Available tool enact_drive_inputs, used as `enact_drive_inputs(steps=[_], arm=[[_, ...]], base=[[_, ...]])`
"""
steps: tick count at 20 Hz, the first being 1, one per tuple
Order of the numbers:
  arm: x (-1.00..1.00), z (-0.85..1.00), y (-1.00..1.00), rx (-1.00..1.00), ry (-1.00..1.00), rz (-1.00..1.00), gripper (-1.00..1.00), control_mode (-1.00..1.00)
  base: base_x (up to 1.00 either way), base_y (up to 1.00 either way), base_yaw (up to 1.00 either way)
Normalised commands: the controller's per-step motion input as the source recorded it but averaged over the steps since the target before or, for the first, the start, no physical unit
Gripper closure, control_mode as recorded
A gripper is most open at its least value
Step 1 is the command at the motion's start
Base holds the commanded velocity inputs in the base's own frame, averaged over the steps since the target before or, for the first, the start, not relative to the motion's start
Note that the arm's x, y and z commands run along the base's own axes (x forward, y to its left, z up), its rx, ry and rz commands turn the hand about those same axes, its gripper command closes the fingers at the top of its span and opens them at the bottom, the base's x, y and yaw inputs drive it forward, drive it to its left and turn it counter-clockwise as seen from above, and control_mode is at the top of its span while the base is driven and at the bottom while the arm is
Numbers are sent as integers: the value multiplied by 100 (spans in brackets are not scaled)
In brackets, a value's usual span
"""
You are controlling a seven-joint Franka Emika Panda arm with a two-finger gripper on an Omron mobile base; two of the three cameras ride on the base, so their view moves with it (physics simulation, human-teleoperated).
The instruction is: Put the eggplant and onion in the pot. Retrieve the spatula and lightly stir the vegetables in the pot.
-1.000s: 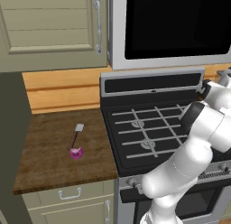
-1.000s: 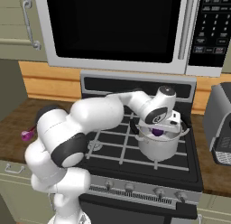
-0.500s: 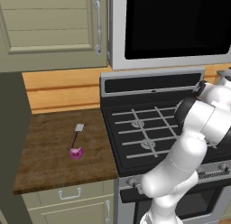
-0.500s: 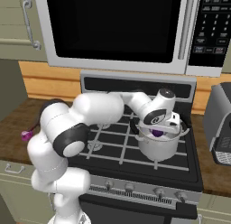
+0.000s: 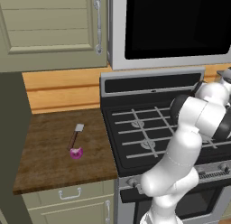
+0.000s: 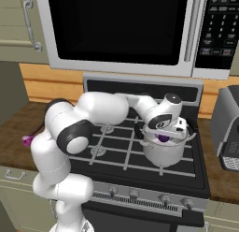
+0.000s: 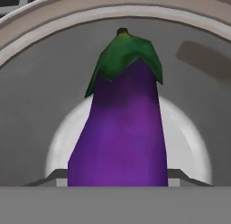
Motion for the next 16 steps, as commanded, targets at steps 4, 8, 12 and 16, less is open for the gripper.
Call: enact_drive_inputs(steps=[4,8,12,16], arm=[[0,-20,0,0,0,0,100,-100],[14,-21,-2,0,0,0,100,-100],[13,-8,0,0,0,0,100,-100],[0,-17,0,0,0,0,100,-100]], base=[[0,0,0],[0,0,0],[0,0,0],[0,0,0]])
